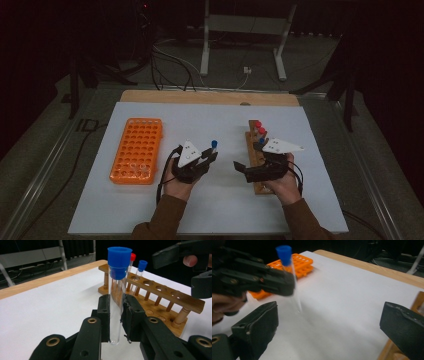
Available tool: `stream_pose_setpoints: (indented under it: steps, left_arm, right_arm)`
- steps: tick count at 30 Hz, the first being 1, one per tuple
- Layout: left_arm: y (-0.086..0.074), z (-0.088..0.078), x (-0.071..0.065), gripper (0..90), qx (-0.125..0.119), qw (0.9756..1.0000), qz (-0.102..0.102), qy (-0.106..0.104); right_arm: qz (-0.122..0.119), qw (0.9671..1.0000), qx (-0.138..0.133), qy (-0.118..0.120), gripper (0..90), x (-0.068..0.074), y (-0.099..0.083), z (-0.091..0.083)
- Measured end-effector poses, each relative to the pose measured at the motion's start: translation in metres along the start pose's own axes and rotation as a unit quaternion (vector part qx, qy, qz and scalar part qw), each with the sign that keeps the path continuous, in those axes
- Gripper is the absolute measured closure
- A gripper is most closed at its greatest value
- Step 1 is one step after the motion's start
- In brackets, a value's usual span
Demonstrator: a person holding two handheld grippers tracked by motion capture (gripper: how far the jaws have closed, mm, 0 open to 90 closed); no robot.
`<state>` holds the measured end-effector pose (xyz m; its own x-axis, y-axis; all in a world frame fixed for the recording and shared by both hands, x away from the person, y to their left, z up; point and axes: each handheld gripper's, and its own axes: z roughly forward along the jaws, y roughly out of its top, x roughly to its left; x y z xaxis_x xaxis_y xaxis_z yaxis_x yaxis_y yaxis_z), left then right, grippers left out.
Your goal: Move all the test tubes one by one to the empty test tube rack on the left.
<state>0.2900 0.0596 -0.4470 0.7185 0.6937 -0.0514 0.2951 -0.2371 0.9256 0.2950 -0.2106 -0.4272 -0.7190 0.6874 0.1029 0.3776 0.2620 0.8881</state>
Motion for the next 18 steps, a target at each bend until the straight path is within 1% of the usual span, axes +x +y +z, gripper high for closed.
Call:
stream_pose_setpoints:
  steps: [6, 9, 18]
  left_arm:
    - [0.002, -0.009, 0.008, 77.7, -0.003, 1.0000, -0.002, 0.006]
    - [0.003, -0.014, 0.012, 77.7, -0.004, 1.0000, -0.003, 0.007]
    - [0.002, -0.029, 0.023, 77.6, -0.006, 0.9998, -0.008, 0.018]
  right_arm:
    - [0.007, 0.9999, -0.003, -0.013, 1.0, -0.008, -0.006, -0.008]
    - [0.011, 0.9998, -0.005, -0.014, 1.0, -0.010, -0.008, -0.012]
    - [0.011, 0.9996, -0.007, -0.024, 1.0, -0.016, -0.015, -0.021]
